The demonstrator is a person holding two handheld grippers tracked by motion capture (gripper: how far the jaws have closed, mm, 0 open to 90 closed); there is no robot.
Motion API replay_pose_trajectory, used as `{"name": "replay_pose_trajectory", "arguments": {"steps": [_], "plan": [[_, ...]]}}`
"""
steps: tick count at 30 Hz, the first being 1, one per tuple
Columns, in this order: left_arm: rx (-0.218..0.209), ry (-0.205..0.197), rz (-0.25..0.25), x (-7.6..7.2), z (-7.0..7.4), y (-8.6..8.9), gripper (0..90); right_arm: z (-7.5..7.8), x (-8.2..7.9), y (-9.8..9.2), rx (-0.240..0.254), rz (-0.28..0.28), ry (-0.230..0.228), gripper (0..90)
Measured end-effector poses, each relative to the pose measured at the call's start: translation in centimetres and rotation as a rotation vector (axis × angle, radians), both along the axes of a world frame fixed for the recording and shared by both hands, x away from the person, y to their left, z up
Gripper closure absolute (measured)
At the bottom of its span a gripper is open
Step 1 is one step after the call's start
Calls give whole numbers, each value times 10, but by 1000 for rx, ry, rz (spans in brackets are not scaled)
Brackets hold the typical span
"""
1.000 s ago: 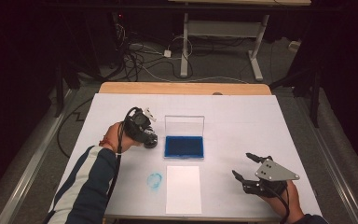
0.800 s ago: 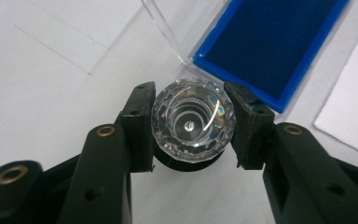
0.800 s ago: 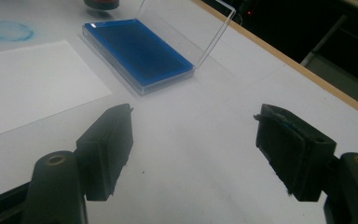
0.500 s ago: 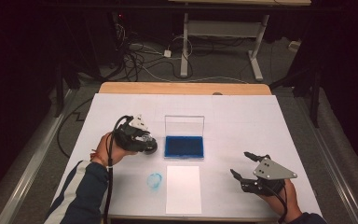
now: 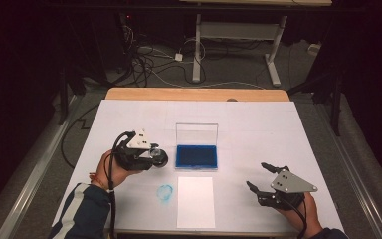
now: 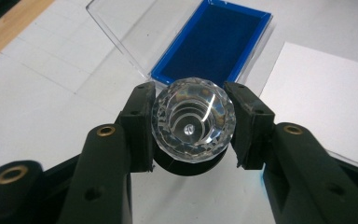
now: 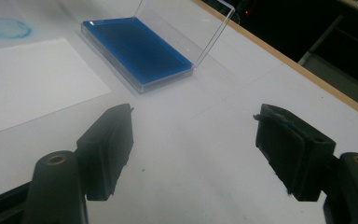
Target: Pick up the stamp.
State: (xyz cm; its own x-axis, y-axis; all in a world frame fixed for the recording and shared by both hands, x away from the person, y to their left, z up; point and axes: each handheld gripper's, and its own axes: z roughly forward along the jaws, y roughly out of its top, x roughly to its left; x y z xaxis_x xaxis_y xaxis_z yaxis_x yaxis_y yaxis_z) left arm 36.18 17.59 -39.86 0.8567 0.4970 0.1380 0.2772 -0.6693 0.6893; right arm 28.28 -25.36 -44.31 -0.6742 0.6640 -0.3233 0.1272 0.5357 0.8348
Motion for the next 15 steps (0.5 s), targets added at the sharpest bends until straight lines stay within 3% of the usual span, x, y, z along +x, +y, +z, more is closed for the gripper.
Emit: {"name": "replay_pose_trajectory", "arguments": {"steps": [11, 15], "plan": [[-24, -31, -39, -14, 3, -9, 546, 1, -4, 0, -4, 0, -15, 275], [-53, -42, -49, -18, 6, -10, 546, 1, -3, 0, -2, 5, -9, 275]]}}
